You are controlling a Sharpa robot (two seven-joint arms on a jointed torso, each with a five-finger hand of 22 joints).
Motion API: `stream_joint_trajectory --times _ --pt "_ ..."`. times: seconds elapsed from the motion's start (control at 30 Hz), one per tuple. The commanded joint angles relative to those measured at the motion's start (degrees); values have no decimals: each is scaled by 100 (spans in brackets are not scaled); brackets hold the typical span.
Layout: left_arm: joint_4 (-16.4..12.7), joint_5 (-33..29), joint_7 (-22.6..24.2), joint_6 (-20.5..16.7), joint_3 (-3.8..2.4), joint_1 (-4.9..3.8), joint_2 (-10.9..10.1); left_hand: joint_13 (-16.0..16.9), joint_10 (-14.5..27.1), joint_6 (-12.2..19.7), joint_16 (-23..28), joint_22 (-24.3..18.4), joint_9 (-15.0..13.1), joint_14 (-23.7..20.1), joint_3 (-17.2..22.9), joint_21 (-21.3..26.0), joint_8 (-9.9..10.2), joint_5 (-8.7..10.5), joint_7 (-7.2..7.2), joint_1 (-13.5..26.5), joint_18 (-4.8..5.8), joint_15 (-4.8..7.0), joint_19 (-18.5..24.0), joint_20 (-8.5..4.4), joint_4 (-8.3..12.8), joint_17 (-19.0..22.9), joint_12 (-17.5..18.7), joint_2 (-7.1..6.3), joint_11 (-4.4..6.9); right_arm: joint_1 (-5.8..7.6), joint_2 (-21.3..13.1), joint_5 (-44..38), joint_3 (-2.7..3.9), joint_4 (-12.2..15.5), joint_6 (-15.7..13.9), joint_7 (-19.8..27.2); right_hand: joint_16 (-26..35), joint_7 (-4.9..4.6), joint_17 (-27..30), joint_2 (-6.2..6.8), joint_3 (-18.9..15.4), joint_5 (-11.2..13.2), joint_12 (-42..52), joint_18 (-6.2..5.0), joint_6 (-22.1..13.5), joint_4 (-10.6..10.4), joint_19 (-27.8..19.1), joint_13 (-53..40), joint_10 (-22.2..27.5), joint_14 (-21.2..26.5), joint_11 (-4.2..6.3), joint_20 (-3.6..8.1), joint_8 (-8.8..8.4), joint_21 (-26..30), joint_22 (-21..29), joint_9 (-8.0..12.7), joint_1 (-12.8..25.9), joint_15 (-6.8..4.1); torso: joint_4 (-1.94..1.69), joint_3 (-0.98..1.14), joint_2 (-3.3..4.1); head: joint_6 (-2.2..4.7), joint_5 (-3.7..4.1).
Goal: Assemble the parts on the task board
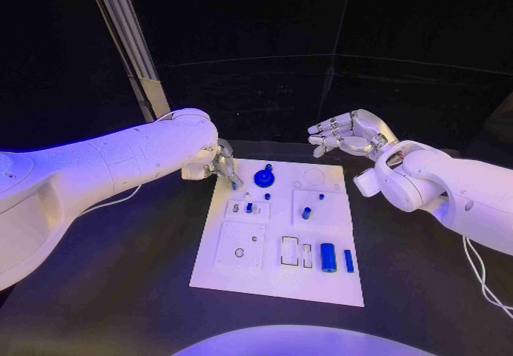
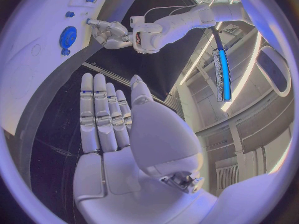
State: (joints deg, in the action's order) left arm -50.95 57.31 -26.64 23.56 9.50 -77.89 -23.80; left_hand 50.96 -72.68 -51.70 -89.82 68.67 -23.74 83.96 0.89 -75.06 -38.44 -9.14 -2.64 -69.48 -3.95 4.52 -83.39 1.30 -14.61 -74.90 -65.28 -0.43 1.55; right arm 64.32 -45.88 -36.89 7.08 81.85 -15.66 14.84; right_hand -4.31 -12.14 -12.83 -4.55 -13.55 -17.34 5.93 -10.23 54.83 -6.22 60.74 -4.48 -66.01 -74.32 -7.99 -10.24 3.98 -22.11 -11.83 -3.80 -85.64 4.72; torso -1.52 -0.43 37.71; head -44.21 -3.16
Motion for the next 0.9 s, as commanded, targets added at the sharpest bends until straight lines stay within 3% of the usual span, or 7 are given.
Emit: stream_joint_trajectory --times 0.03,0.3,0.77,0.9 --pt "21 -47 69 98 -2 -7 15 5 -28 -41 -18 5 -9 604 -2 -11 -26 -34 3 -64 -48 45 -39 -6 24 -1510 -28 8 -5 10 5 -5 3 13 33 40 34 -5 8 -39 -6 -20 2 -15 -33 18 -4 10 44 40 -12 -25 -25 29 9 4 26 -13 0 0 3 0 0" --pt "54 -81 90 -15 -2 -6 28 -23 -22 -37 -18 -2 -3 604 72 -1 -9 -30 8 -149 -51 53 -35 -14 42 -1510 -12 119 2 10 6 -5 3 14 35 41 34 -5 8 -39 -6 -20 2 -15 -33 18 -4 10 44 40 -12 -25 -25 29 9 4 26 -13 -1 1 3 -5 3" --pt "115 -90 64 62 -2 -5 54 -21 -25 -37 -18 14 -1 604 91 -11 -3 -28 5 -149 -47 53 -39 -15 27 -1510 -14 159 1 10 15 -5 3 7 47 41 33 -6 9 -44 0 -38 6 -16 -35 20 -3 12 48 42 -12 -25 -24 33 12 4 24 -13 -1 2 2 -14 3" --pt "122 -111 63 70 -2 -5 55 -34 -16 -4 -18 8 10 604 282 -2 28 -53 28 -348 -51 67 -36 -24 109 -1510 -1 291 20 10 16 -5 3 6 53 40 33 -6 9 -44 0 -38 6 -16 -35 20 -3 12 48 42 -12 -25 -24 33 12 4 24 -13 -3 1 1 -14 3"
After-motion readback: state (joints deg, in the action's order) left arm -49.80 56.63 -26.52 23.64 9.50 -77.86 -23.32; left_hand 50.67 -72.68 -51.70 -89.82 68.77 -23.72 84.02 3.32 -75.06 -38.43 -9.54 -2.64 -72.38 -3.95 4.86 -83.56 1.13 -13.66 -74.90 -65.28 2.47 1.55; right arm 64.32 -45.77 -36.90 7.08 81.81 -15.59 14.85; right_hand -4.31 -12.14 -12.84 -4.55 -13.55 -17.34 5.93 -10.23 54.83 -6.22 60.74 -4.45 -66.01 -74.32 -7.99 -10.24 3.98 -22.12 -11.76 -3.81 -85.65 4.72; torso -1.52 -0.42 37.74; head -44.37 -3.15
